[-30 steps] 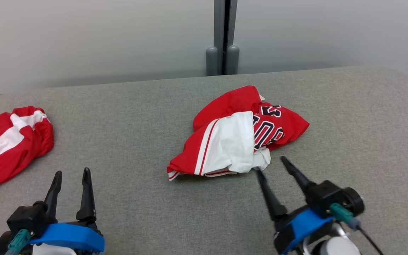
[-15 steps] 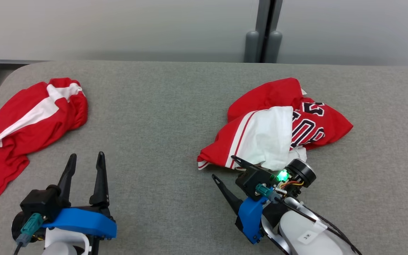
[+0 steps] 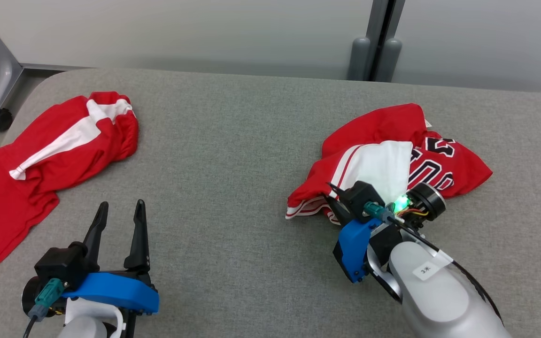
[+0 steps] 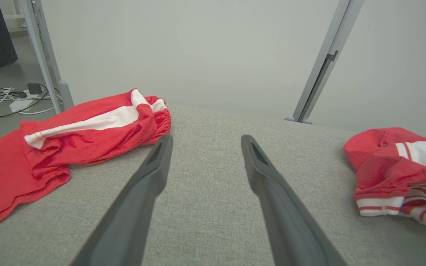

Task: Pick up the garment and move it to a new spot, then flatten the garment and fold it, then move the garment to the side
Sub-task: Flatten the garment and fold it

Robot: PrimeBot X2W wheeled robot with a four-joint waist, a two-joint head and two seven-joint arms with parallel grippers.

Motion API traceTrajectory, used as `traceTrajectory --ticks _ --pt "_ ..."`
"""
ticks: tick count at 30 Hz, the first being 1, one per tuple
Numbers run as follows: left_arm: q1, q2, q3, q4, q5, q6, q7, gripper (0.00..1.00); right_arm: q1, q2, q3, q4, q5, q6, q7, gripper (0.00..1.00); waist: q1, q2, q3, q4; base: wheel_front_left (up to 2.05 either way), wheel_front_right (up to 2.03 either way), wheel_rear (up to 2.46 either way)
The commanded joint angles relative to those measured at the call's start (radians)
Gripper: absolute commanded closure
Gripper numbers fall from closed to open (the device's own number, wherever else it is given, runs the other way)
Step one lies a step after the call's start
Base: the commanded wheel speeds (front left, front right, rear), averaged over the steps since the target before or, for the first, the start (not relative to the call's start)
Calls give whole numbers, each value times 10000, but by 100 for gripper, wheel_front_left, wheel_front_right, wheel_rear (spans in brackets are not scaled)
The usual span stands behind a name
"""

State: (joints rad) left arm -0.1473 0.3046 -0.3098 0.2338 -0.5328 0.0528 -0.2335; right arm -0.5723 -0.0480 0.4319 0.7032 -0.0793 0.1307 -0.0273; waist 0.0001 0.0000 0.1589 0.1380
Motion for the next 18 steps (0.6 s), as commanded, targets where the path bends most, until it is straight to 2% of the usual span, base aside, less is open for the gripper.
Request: traceTrajectory --ticks 1,8,18 --pt "-126 -10 -26 43 7 -22 -68 0 -225 -41 -124 8 186 2 -156 100 -1 0 -72 -66 0 0 0" --pt "-140 42 17 93 18 -54 -156 0 -1100 -38 -129 -926 1470 2 -787 100 -1 0 -391 -418 0 0 0" --pt "-204 151 52 -58 56 -13 -183 0 -3934 -34 -322 -2870 2774 2 -1281 100 -1 0 -533 -765 0 0 0"
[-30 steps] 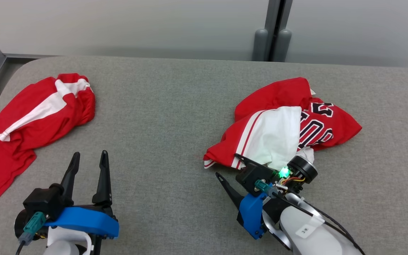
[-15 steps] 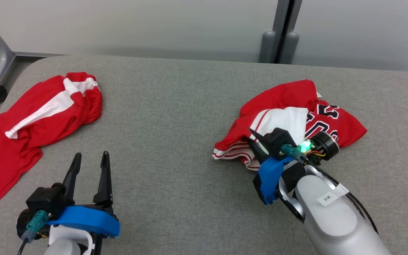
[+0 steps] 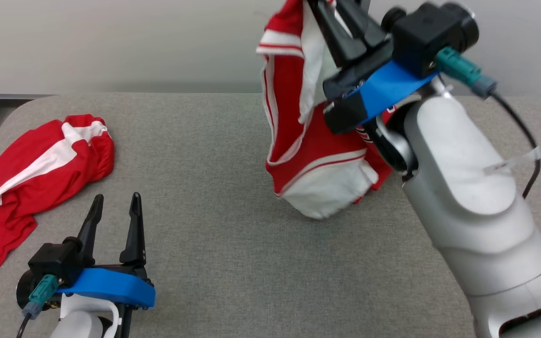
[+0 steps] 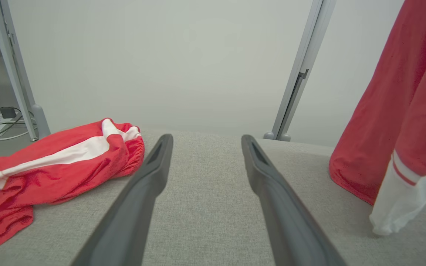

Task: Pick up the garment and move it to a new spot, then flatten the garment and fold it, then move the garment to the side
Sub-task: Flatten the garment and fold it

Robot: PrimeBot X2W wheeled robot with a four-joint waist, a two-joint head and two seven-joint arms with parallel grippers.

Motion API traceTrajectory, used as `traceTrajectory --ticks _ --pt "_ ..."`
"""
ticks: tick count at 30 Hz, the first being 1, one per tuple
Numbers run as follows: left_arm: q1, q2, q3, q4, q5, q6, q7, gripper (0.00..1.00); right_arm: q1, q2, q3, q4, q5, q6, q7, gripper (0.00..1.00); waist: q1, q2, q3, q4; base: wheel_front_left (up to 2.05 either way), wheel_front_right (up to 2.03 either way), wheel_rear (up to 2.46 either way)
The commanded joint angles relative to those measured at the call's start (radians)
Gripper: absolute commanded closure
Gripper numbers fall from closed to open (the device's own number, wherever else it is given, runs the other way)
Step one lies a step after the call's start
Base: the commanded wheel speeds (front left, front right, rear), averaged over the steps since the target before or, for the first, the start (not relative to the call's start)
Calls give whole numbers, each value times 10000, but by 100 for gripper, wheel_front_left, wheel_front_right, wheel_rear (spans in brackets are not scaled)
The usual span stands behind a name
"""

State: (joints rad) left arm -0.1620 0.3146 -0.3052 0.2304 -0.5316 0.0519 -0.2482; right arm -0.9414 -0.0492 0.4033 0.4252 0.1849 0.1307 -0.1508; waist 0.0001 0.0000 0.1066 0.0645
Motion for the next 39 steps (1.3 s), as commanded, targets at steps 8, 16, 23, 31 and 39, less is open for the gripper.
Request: traceTrajectory --ticks 8,16,23,31,39 --pt "3 138 54 -251 61 104 -72 0 -1823 -25 -821 -816 731 2 -370 100 -1 0 14 -336 0 0 0" --pt "-90 102 -3 -378 86 86 -82 0 -315 -22 -2115 248 -32 2 -152 100 -1 0 160 -441 0 0 0" --pt "-330 93 -120 -414 147 5 -89 0 1240 -373 -3619 2507 -705 3 -123 100 -1 0 538 -300 0 0 0" --pt "-496 101 -250 -297 199 -75 -86 0 1646 -1035 -4547 5032 -1864 3 709 0 -1 0 631 -21 0 0 0" --pt "-166 87 -294 -151 99 -11 -105 0 2819 -901 -4937 5108 -2087 3 2359 0 -1 0 149 -109 0 0 0"
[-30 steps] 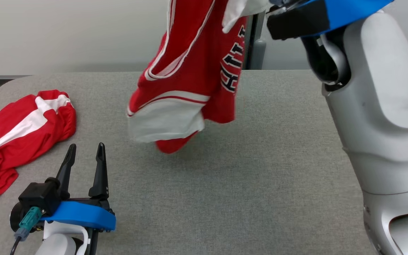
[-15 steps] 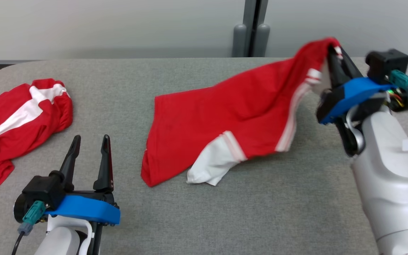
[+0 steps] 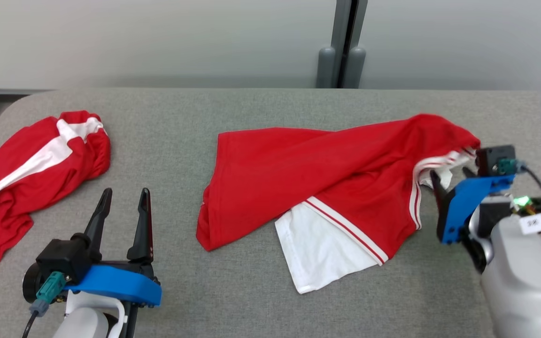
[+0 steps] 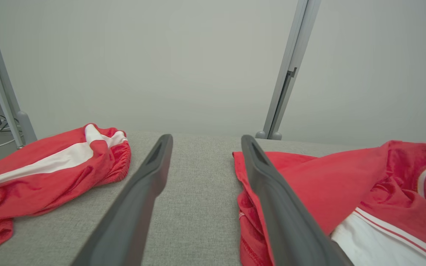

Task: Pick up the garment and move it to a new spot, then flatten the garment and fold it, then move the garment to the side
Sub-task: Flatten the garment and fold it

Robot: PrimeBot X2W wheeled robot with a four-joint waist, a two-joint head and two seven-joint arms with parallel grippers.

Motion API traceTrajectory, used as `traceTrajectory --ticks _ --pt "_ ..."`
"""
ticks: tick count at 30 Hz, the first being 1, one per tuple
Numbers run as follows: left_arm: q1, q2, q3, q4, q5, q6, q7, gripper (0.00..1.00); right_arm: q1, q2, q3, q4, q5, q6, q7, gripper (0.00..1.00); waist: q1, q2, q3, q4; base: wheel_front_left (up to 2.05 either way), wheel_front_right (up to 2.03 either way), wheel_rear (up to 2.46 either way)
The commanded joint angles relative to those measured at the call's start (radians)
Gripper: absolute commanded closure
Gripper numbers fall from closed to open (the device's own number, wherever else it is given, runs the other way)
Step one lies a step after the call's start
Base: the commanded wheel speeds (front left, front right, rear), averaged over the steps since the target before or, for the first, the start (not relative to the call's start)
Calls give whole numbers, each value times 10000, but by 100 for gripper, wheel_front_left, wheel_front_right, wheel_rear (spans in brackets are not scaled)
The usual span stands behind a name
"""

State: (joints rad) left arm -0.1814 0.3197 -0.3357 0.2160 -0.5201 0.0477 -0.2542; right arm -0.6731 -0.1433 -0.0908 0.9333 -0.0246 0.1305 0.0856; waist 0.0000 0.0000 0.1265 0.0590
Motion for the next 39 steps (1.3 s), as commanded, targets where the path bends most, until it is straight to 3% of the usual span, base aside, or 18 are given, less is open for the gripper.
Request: traceTrajectory --ticks 1,5,9,12,15,21,29,30,32,39 --pt "75 33 12 -3 -28 43 -49 0 425 116 10 -226 81 5 114 0 0 0 -97 -80 0 0 0" --pt "232 40 59 -23 -67 67 -50 0 1777 536 295 -1847 500 5 830 0 0 0 -203 -192 0 0 0" --pt "281 94 156 -105 -135 109 -61 0 3433 858 1348 -4283 1073 5 1650 0 0 0 -134 -283 0 0 0" --pt "226 111 211 -160 -139 151 -72 0 4389 889 2200 -6041 1137 5 2225 0 0 0 -34 -307 0 0 0" --pt "129 123 232 -215 -146 148 -77 0 4955 911 2793 -7047 758 4 2714 0 0 0 114 -266 0 0 0" --pt "-85 101 195 -254 -94 114 -83 0 4686 919 2806 -7031 -227 4 2818 0 0 0 397 -54 0 0 0" --pt "-279 124 172 -252 -73 96 -86 0 3916 923 2614 -5079 16 4 2765 0 0 0 718 125 0 0 0" --pt "-299 124 167 -256 -71 100 -86 0 3866 917 2539 -4803 29 4 2862 21 0 0 752 133 0 0 0" --pt "-314 123 165 -241 -65 116 -89 0 3825 894 2439 -4409 235 -1 2954 100 0 0 778 134 0 0 0" --pt "-194 139 214 -253 -115 208 -99 0 3974 763 1047 -4944 -165 -7 2842 100 0 0 699 -62 0 0 0"
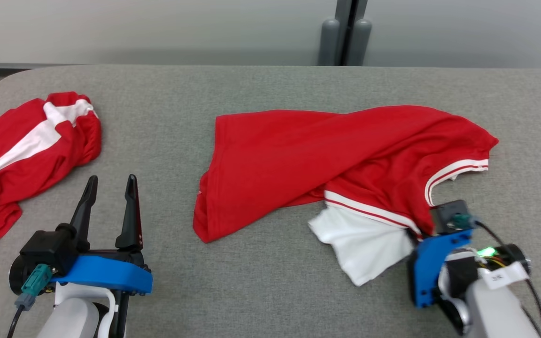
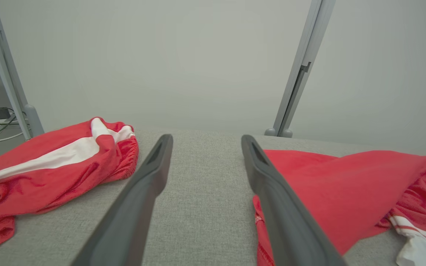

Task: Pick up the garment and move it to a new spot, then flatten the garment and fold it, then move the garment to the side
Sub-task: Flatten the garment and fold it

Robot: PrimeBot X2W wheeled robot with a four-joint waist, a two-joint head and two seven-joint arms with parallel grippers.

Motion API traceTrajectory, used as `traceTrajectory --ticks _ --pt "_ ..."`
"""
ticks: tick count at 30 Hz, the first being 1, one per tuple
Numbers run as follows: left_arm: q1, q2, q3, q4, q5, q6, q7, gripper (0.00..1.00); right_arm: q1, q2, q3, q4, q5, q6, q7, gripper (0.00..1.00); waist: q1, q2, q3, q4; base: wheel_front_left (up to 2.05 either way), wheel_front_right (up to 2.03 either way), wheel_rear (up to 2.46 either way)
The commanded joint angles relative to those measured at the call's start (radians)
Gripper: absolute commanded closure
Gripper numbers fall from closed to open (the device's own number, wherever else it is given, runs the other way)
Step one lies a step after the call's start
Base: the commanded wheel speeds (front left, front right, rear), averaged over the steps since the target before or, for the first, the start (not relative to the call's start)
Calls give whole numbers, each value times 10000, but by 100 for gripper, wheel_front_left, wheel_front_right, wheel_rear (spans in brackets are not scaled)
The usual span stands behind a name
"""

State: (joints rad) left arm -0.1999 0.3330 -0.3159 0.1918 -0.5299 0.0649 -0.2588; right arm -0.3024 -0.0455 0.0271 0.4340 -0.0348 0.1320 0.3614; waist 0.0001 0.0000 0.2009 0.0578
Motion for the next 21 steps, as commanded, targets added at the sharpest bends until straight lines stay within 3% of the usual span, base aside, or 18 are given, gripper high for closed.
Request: traceTrajectory --ticks 1,8,13,17,18,19,21 --pt "32 9 18 -28 -31 53 -53 0 312 -266 -382 -210 -121 -21 70 100 -1 0 -72 -94 0 0 0" --pt "220 82 89 -88 -67 126 -60 0 907 -1205 -1585 -1941 -373 -13 453 100 -1 0 -260 -361 0 0 0" --pt "289 137 89 -132 -109 148 -45 0 1155 -1910 -1601 -2532 -231 -13 706 100 -1 0 -354 -465 0 0 0" --pt "326 156 48 -158 -127 152 -10 0 1161 -2076 -1550 -2616 -2 -13 593 100 -1 0 -388 -493 0 0 0" --pt "338 169 43 -164 -128 158 4 0 1112 -2090 -1578 -2599 26 -13 478 65 -1 0 -397 -506 0 0 0" --pt "345 178 32 -178 -134 164 14 0 1083 -2024 -1560 -2519 132 -13 399 0 -1 0 -406 -514 0 0 0" --pt "362 192 5 -190 -127 167 48 0 1073 -1865 -1418 -2391 263 -12 282 0 -1 0 -441 -517 0 0 0"
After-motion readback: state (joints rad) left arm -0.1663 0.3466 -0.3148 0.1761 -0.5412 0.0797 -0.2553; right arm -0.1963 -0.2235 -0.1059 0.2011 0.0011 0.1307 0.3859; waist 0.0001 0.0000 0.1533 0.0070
